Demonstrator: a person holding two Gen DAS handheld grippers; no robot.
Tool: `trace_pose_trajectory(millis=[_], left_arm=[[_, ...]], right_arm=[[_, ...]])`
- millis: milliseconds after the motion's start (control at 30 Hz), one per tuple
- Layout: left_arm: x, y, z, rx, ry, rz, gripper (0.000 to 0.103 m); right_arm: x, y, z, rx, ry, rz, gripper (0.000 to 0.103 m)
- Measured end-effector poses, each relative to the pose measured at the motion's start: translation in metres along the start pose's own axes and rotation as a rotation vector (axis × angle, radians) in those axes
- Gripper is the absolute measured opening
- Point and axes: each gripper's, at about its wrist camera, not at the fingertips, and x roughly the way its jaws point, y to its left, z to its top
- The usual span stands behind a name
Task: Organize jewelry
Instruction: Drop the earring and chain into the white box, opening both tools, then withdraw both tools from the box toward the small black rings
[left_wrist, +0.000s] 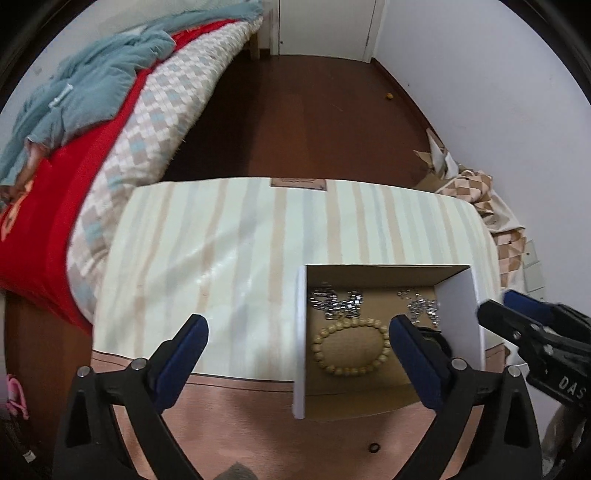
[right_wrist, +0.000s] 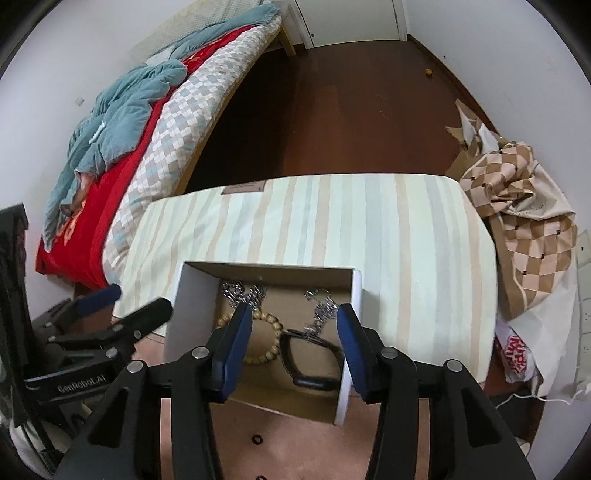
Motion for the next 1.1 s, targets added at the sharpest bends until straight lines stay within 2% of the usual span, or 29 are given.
trace_pose_trajectory(millis=[67,133,233,300,600,800,1100], left_arm=[[-0.004,0.001,-0.005,0.012,-0.031,0.034,0.101],[-0.008,0.001,-0.012,0.024,-0.057,0.060,0.102],[-0.012,0.000,-0.023,0.045,-0.082,0.091,0.103],[-0.013,0.001,-0.030,0.043,-0.080,0.094,0.103],[-0.038,0.002,-0.062,0.047,-0.095,0.116,0.102],[-0.070,0.003,-0.079,0.039,-0.157,0.137,0.102],[-0.121,0.001,-0.098,0.027,-0.249,0.117,0.102]], right_arm=[[-0.003,0.002,-0.008,-0.013,-0.008,-0.066,0.069],[-0.005,0.005,-0.019,-0.030,-0.017,-0.138,0.089],[-0.004,0.008,-0.036,-0.038,-0.016,-0.233,0.098],[-0.004,0.008,-0.046,-0.030,-0.018,-0.266,0.101],[-0.027,0.017,-0.076,-0.007,-0.068,-0.315,0.101],[-0.059,0.030,-0.090,-0.015,-0.135,-0.327,0.101],[-0.114,0.047,-0.112,-0.015,-0.239,-0.327,0.101]])
